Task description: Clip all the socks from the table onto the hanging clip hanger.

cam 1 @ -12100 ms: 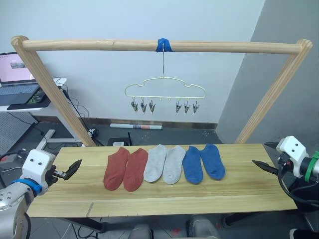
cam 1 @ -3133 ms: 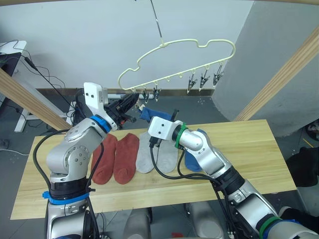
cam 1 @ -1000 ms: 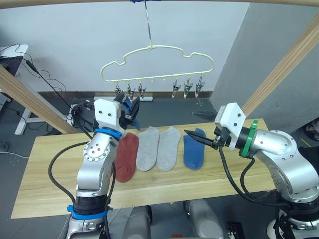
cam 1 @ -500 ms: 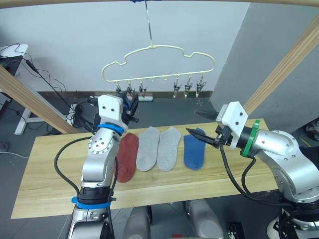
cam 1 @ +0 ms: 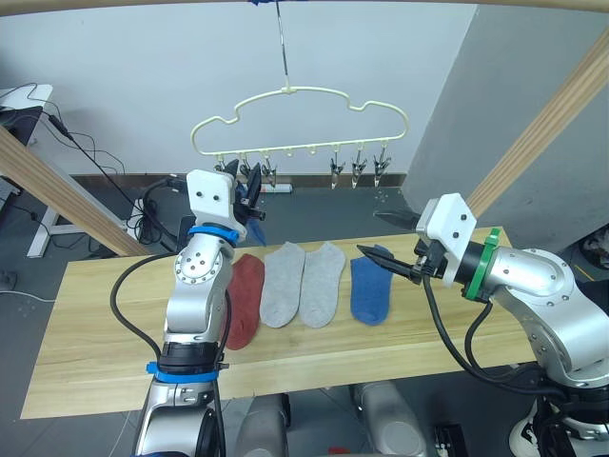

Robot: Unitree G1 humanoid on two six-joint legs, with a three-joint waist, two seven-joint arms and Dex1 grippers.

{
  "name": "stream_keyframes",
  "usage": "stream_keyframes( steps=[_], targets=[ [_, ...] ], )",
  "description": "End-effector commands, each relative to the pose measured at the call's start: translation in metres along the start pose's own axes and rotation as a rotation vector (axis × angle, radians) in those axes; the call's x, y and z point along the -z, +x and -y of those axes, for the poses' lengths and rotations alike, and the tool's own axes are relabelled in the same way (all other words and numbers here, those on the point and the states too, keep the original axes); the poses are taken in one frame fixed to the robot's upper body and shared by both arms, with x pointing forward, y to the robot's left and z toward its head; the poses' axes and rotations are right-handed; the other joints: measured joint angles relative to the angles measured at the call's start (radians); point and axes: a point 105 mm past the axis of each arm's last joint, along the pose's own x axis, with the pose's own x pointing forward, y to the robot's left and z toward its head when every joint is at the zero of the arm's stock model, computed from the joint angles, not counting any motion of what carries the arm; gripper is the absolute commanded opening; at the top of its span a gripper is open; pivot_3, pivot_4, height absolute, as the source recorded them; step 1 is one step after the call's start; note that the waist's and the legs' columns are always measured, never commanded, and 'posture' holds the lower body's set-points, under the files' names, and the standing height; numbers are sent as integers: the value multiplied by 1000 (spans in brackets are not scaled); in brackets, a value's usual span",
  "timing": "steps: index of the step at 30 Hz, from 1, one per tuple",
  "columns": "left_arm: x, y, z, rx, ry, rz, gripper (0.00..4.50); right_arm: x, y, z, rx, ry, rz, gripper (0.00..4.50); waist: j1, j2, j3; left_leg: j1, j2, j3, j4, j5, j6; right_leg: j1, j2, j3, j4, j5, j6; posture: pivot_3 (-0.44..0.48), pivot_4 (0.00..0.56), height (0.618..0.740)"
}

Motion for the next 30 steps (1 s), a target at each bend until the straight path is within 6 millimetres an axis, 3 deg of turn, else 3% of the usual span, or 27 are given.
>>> stream_keyframes(
  steps=[1,5,12,14,17,20,23,26,30],
  targets=[
    [-14,3,0,-3,10,57,1883,-12,-3,-1,2,-37,47,3011,0,0,0,0,0,0,0,0,0,0,0,0,0,0,0,-267,305,740],
    [-15,4,1,0,12,62,1883,-12,-3,0,1,-38,48,3011,0,0,0,0,0,0,0,0,0,0,0,0,0,0,0,-267,305,740],
    [-16,4,2,4,11,68,347,-12,-3,-1,0,-36,47,3011,0,0,0,0,0,0,0,0,0,0,0,0,0,0,0,-266,306,740],
    [-17,3,2,2,13,70,63,-12,-3,0,2,-36,46,3011,0,0,0,0,0,0,0,0,0,0,0,0,0,0,0,-264,306,740],
    [-19,3,1,1,17,74,13,-6,-2,0,12,-34,31,3011,0,0,0,0,0,0,0,0,0,0,0,0,0,0,0,-260,307,740],
    [-20,3,1,6,24,74,13,23,2,6,94,-8,-76,3011,0,0,0,0,0,0,0,0,0,0,0,0,0,0,0,-260,307,740],
    [-21,2,2,23,30,71,0,57,9,11,200,25,-175,3582,0,0,0,0,0,0,0,0,0,0,0,0,0,0,0,-256,308,740],
    [-21,2,3,33,31,69,0,88,18,11,283,63,-253,4474,-2,0,0,0,0,1,0,0,0,0,0,1,0,0,0,-256,308,740],
    [-22,2,4,50,26,66,0,127,33,13,405,133,-318,4474,-1,0,0,0,1,0,0,0,0,0,1,1,0,0,0,-251,306,740]
  ],
)
